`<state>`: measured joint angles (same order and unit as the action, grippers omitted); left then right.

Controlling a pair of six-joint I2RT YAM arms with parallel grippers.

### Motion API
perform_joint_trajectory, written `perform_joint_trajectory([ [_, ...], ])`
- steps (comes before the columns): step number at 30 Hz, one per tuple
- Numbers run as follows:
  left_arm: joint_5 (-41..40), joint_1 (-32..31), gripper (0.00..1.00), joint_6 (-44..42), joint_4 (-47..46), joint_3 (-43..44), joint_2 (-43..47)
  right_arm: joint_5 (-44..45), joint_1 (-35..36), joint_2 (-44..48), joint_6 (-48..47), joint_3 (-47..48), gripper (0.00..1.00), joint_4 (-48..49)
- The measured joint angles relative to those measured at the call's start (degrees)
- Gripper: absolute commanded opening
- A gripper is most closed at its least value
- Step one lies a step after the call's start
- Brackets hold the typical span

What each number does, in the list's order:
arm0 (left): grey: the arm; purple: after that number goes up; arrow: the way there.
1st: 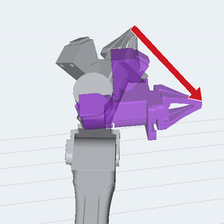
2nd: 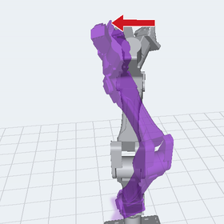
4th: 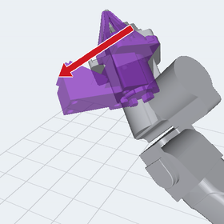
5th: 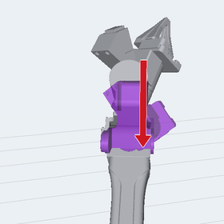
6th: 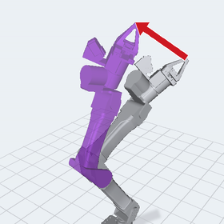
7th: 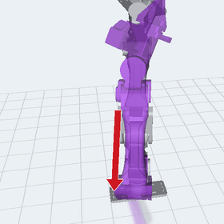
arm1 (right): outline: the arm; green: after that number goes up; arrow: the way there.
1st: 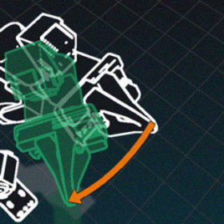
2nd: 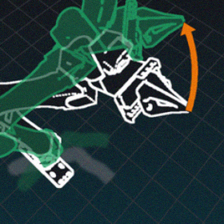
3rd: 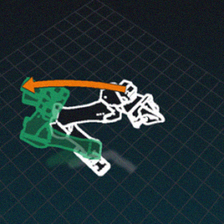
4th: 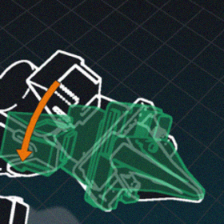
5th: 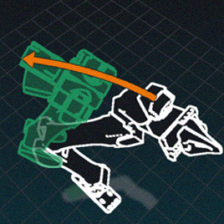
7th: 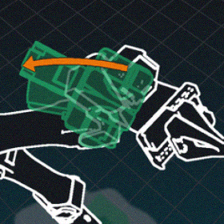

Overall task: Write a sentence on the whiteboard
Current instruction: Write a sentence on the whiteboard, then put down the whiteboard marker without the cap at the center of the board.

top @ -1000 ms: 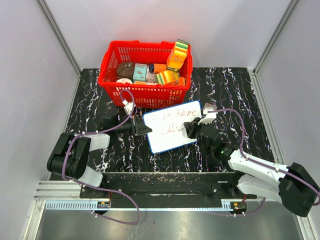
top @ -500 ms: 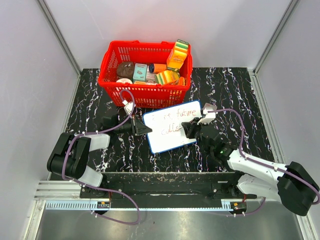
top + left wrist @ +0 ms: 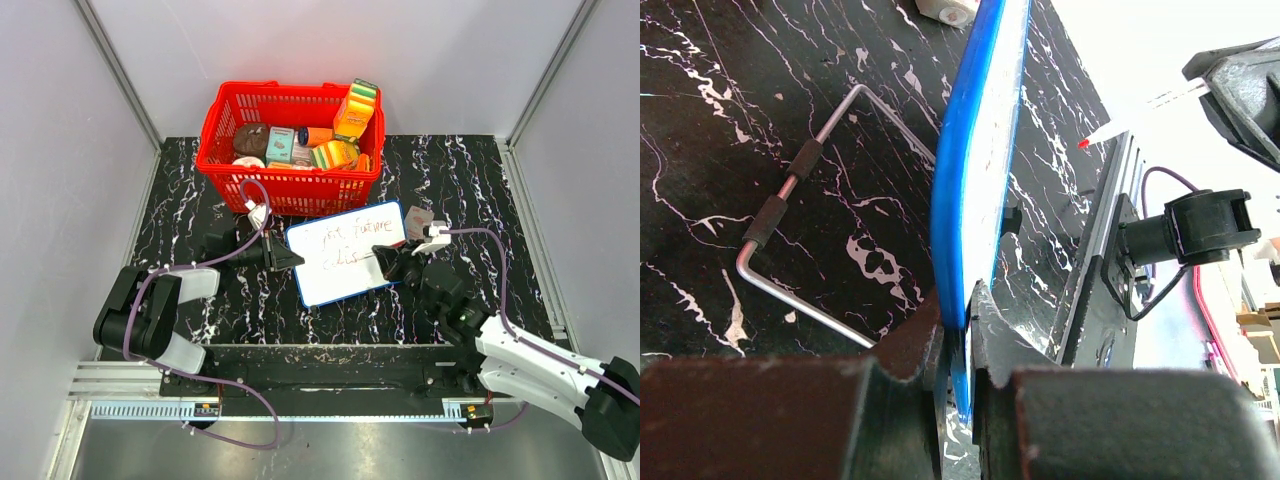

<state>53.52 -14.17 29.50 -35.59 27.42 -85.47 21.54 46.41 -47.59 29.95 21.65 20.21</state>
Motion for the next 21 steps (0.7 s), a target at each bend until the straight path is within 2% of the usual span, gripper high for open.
perform_joint_trajectory([
  [2,-0.04,-0.02,0.21,-0.09,0.09,0.0,0.09,-0.09,-0.04,0.66,0.33,-0.33,0.0,-0.83],
  [5,-2.03,-0.33,0.28,-1.79,1.25,-0.02,0.7,-0.68,-0.09,0.83,1.09,-0.59,0.0,-2.58],
  [12,-6.25,-0.63,0.53,-5.38,3.78,-0.63,1.55,-2.86,-0.09,3.06,3.63,-2.4,0.0,-5.62],
  [13,-6.64,-0.68,0.63,-5.62,3.93,-0.94,1.97,-3.08,-0.09,3.58,3.93,-2.67,0.0,-6.01],
  [16,-7.93,-0.72,0.79,-6.16,4.39,-1.86,3.69,-4.28,-0.11,6.14,5.29,-3.5,0.0,-8.04],
  [21,-11.98,-0.74,0.95,-7.21,5.66,-4.46,11.45,-6.25,-0.15,11.41,8.5,-4.11,0.0,-12.5],
])
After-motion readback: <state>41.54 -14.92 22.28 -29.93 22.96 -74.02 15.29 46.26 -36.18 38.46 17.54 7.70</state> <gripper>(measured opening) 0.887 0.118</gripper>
